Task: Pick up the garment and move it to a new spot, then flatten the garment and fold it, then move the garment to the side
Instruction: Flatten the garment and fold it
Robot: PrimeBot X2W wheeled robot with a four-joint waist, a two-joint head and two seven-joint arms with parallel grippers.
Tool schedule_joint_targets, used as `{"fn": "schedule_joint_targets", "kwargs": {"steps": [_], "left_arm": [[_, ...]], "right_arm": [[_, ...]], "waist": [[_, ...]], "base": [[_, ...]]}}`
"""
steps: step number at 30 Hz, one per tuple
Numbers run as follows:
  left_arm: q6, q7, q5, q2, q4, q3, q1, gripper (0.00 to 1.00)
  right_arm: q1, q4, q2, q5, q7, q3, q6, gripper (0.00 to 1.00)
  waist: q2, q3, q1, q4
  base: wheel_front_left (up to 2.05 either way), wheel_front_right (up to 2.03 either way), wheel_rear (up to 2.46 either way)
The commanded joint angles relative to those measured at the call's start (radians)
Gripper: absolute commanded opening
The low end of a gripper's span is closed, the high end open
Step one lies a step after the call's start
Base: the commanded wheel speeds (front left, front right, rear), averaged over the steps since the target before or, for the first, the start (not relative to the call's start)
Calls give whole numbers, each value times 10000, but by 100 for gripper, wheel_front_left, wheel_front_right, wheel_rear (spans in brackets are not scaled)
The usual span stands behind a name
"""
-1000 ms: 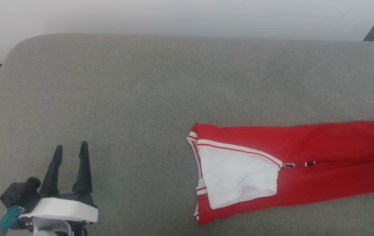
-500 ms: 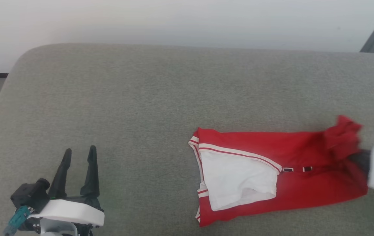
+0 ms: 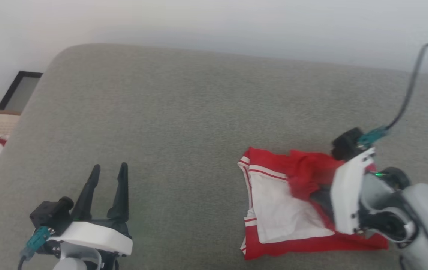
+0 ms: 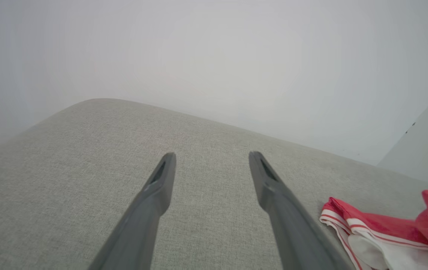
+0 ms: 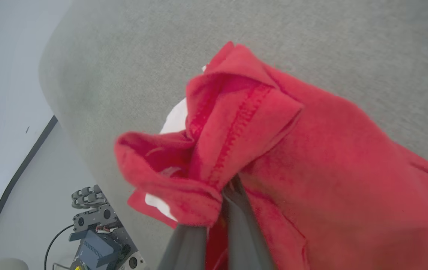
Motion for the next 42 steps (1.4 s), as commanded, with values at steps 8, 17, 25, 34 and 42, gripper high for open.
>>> {"fn": "schedule_joint_targets", "kwargs": {"steps": [8, 17, 25, 34, 42], "left_arm": [[-20, -43, -215, -63, 127, -276, -239, 100], [-20, -44, -308, 34, 64, -116, -59, 100], [-21, -44, -333, 275, -9, 71, 28, 100], [-21, -44, -294, 585, -65, 325, 279, 100], [-20, -44, -322, 807, -51, 608, 606, 100]], "right_arm": [[-574, 932, 703, -479, -289, 894, 3, 0], [-942, 623, 338, -193, -636, 1438, 3, 100], [-794, -37, -532, -237, -1772, 872, 3, 100], [-150, 184, -1459, -834, -5074, -87, 3, 100], [572, 1107, -1641, -1661, -7983, -674, 0, 100]], "waist": [[-1, 74, 0, 467], [-1, 49, 0, 170], [-1, -89, 0, -526], [-1, -282, 0, -1485], [-1, -526, 0, -2148]], "base": [[0, 0, 0], [0, 0, 0], [0, 0, 0], [0, 0, 0], [0, 0, 0]]}}
